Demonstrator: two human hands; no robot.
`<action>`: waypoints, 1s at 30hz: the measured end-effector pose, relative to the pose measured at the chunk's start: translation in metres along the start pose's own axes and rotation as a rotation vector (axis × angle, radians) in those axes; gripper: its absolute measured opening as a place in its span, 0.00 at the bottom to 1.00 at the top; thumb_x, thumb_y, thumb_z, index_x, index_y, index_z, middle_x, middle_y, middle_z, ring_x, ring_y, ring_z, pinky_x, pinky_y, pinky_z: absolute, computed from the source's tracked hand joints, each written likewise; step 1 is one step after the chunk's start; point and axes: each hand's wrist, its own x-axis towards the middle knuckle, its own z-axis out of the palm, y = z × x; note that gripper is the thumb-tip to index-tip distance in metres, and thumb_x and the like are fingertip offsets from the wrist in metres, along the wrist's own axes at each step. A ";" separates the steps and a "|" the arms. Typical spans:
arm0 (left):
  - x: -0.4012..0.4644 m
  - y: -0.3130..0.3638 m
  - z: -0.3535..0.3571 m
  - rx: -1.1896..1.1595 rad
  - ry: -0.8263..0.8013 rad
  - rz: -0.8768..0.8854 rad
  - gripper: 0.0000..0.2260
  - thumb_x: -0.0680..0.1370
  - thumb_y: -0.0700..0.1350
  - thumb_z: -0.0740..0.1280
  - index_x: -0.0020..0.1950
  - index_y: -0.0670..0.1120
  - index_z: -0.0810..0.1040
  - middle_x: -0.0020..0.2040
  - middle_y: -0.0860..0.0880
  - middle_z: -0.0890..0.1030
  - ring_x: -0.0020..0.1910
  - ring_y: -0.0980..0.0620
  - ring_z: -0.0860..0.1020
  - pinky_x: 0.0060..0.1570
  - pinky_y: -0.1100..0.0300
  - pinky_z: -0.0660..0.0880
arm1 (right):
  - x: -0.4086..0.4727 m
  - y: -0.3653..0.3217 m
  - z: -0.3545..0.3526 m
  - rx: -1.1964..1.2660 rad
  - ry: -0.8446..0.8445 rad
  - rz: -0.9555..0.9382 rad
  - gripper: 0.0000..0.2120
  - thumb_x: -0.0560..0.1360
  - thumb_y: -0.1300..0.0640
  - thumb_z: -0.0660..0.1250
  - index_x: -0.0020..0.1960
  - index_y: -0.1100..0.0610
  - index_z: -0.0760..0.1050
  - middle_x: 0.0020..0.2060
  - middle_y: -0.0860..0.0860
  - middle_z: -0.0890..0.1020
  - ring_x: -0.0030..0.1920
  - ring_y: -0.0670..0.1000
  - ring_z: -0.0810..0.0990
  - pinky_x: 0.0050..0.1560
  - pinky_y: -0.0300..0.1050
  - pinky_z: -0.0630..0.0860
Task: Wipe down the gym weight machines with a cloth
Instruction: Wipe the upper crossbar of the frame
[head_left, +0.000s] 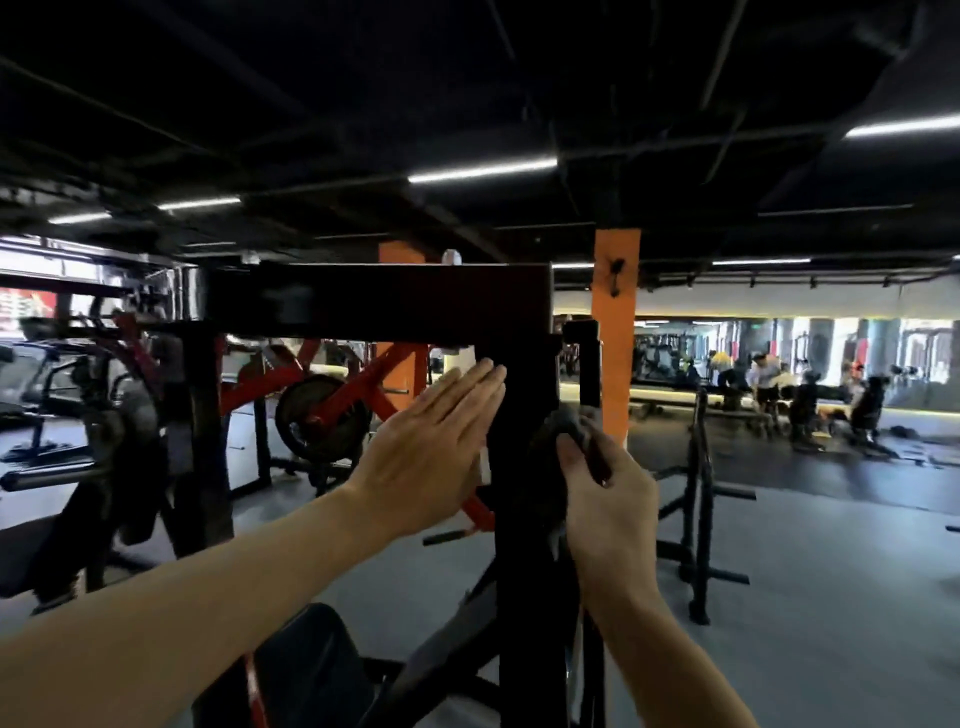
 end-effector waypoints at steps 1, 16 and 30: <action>0.003 -0.008 0.000 -0.021 0.029 -0.070 0.27 0.85 0.48 0.51 0.80 0.35 0.58 0.81 0.37 0.57 0.82 0.42 0.52 0.80 0.46 0.54 | 0.001 -0.002 0.006 -0.142 0.003 -0.115 0.14 0.83 0.53 0.64 0.67 0.44 0.78 0.59 0.40 0.83 0.62 0.40 0.79 0.64 0.45 0.77; 0.028 -0.074 0.039 -0.083 -0.021 -0.166 0.36 0.76 0.52 0.50 0.83 0.41 0.50 0.84 0.42 0.46 0.83 0.44 0.43 0.79 0.43 0.54 | 0.110 0.017 -0.004 -1.410 -0.116 -1.384 0.19 0.77 0.67 0.61 0.66 0.63 0.79 0.61 0.60 0.81 0.62 0.59 0.79 0.45 0.52 0.83; 0.023 -0.084 0.049 -0.181 0.070 -0.122 0.35 0.75 0.48 0.53 0.83 0.42 0.52 0.84 0.44 0.50 0.83 0.48 0.46 0.80 0.48 0.55 | 0.094 -0.010 0.000 -1.253 -0.109 -1.243 0.29 0.69 0.69 0.69 0.70 0.67 0.71 0.57 0.62 0.78 0.60 0.59 0.73 0.50 0.54 0.82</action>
